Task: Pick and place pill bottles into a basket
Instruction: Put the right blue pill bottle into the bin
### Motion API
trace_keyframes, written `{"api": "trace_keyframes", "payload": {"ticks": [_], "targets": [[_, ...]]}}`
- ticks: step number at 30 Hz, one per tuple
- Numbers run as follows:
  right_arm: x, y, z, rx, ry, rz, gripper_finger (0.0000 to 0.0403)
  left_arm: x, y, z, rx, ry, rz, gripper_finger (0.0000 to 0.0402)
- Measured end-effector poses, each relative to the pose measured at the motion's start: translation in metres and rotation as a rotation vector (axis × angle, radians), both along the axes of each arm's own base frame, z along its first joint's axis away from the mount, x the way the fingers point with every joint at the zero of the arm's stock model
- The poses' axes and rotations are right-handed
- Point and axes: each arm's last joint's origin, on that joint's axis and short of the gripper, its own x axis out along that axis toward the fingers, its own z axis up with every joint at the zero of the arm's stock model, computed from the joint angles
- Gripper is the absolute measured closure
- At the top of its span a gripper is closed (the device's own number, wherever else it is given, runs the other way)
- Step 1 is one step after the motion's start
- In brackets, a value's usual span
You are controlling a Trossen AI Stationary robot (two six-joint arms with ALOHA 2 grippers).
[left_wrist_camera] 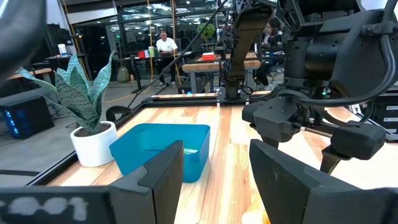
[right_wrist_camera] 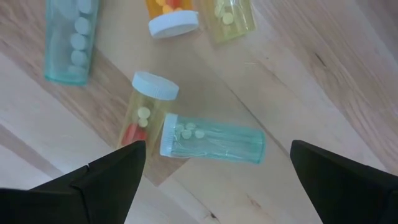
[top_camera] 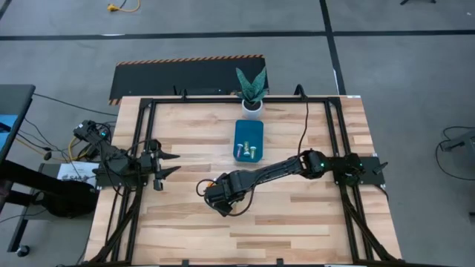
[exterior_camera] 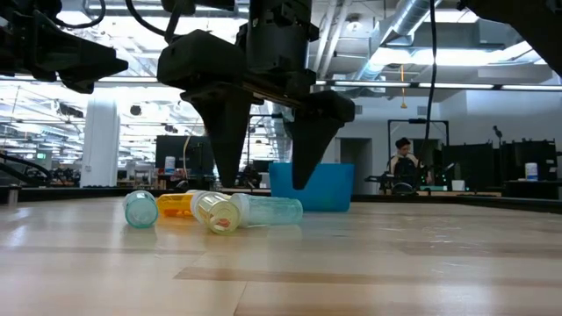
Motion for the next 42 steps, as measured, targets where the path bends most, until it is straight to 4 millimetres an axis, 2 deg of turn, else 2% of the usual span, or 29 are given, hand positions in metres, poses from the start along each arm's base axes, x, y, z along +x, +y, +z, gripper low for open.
{"api": "trace_keyframes", "payload": {"ticks": [5, 10, 15, 25, 30, 38, 42], "targets": [[0.0, 0.0, -0.001, 0.0, 0.0, -0.001, 0.001, 0.0, 0.0, 0.0, 0.0, 0.0, 0.0, 0.0226], [-0.002, 0.001, -0.02, 0.043, 0.031, -0.024, 0.001, 0.0, 0.0, 0.0, -0.001, 0.0, 0.001, 0.0226], [-0.002, 0.004, -0.026, 0.047, 0.016, -0.018, 0.001, 0.0, 0.0, 0.0, 0.0, 0.0, 0.0, 0.0226], [-0.002, 0.0, -0.027, 0.041, 0.016, 0.006, 0.0014, 0.0, 0.0, 0.0, 0.0, 0.0, 0.0, 0.0226], [-0.001, 0.0, -0.027, 0.039, 0.016, 0.008, 0.0041, 0.0, 0.0, 0.0, 0.0, 0.0, 0.0, 0.0226], [-0.003, -0.002, -0.027, 0.035, 0.03, 0.008, 0.0116, 0.0, 0.0, 0.0, 0.0, 0.0, 0.0, 0.0226], [-0.007, -0.006, -0.023, 0.023, 0.07, 0.011, 0.0124, 0.0, 0.0, 0.0, 0.0, 0.0, 0.0, 0.0226]]}}
